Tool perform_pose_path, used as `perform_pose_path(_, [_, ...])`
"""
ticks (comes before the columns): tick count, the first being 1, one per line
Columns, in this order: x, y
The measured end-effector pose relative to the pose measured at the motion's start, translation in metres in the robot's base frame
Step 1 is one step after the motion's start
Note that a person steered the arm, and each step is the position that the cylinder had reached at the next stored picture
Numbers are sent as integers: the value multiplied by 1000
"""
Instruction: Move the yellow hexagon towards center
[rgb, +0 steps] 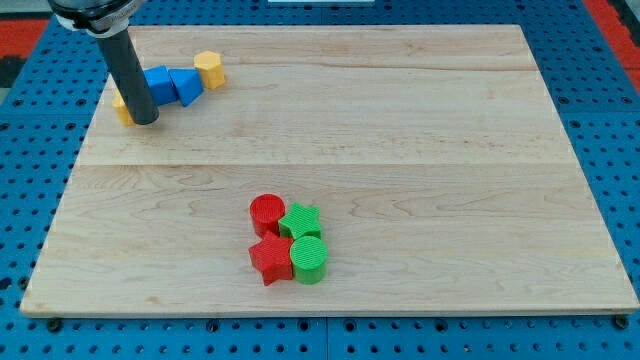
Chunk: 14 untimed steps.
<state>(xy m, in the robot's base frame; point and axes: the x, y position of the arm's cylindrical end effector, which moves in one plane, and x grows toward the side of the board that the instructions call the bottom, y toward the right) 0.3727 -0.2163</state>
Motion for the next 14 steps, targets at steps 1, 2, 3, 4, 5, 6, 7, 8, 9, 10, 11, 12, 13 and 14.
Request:
perform_pose_path(1, [10,10])
perform_pose_path(2, [13,93])
perform_pose_path(3, [-7,200])
perform_pose_path(4, [-63,232])
perform_pose_path(5, [-127,211])
perform_pose_path(6, [-167,150])
perform_pose_path(7, [-179,65])
perform_pose_path(8, [-173,-24])
perform_pose_path(9, [-133,-70])
perform_pose_path(10, [-114,-60])
perform_pose_path(11, [-111,-10])
perform_pose_path(12, [-101,48])
perform_pose_path(13, [-85,112])
perform_pose_path(14, [-85,144])
